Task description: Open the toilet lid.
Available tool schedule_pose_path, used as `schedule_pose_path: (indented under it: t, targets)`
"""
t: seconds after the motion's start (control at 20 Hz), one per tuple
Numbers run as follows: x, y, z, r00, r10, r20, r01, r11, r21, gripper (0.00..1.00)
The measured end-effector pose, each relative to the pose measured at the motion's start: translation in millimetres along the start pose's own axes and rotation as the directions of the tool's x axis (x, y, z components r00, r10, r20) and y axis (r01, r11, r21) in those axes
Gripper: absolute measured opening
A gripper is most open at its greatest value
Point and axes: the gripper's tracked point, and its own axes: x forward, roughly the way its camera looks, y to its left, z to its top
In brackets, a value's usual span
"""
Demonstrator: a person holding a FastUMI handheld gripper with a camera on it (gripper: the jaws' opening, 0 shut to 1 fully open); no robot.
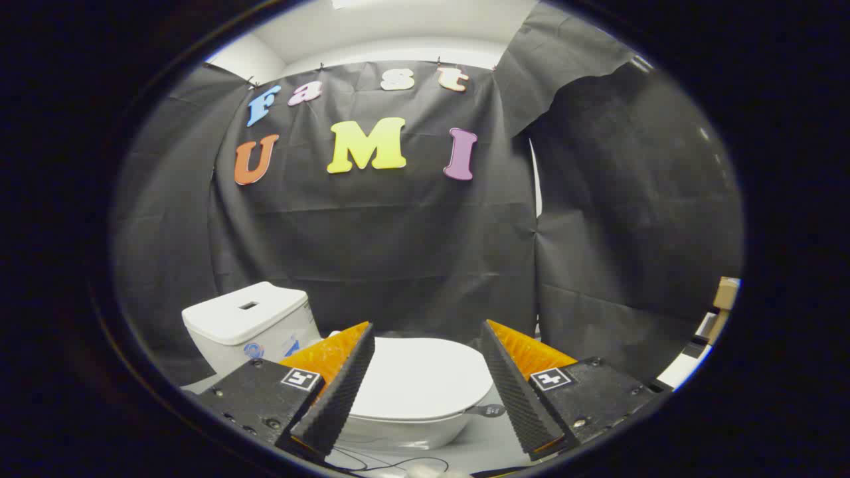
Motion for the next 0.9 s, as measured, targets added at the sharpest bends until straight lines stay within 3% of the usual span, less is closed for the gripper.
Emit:
schedule_pose_path:
  t: [0.9]
  targets:
    - [20.0, -5.8, 1.2, 1.000, 0.013, 0.000, -0.013, 0.999, -0.032, 1.00]
